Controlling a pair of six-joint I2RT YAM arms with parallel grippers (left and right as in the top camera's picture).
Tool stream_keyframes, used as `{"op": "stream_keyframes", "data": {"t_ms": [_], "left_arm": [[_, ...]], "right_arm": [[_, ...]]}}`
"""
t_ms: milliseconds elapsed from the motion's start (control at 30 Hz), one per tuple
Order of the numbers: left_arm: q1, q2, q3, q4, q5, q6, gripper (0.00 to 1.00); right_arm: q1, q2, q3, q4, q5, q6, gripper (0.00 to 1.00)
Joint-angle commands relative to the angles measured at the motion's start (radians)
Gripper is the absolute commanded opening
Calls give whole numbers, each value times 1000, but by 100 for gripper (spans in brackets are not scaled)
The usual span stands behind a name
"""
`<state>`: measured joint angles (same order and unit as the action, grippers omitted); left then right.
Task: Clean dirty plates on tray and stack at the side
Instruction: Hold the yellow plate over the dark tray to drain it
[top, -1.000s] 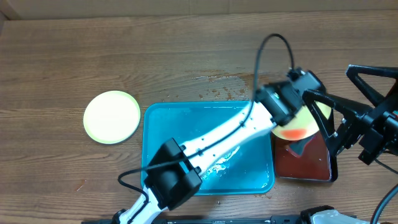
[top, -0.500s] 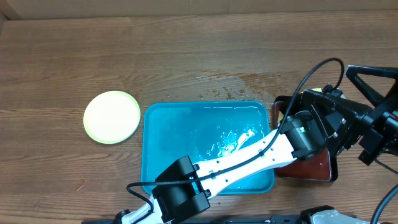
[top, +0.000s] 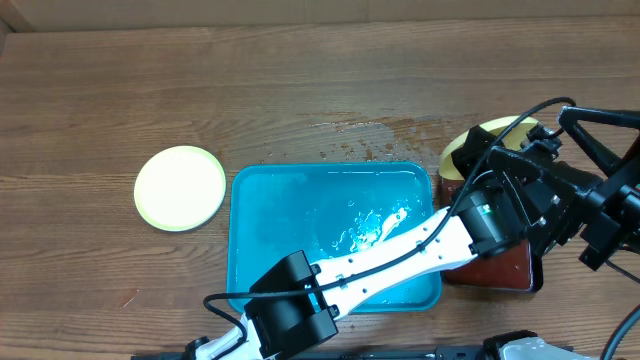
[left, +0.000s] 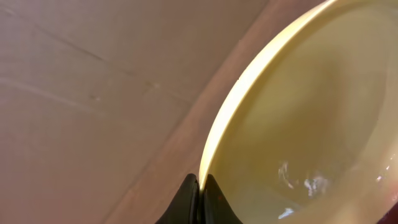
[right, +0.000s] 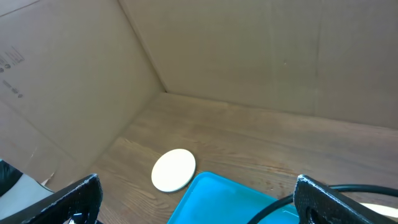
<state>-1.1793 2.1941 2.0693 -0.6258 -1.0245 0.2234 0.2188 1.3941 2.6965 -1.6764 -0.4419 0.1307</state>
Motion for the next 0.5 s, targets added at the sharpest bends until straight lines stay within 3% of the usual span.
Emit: {"op": "stream_keyframes", "data": {"t_ms": [0,467], "left_arm": [[-18,9,28,10,-59,43,4],[-39,9,28,10,-79,48,4]], "right_arm": [[10,-6,11,4,-9,-5,100],[10,-6,11,3,-9,-5,100]]}}
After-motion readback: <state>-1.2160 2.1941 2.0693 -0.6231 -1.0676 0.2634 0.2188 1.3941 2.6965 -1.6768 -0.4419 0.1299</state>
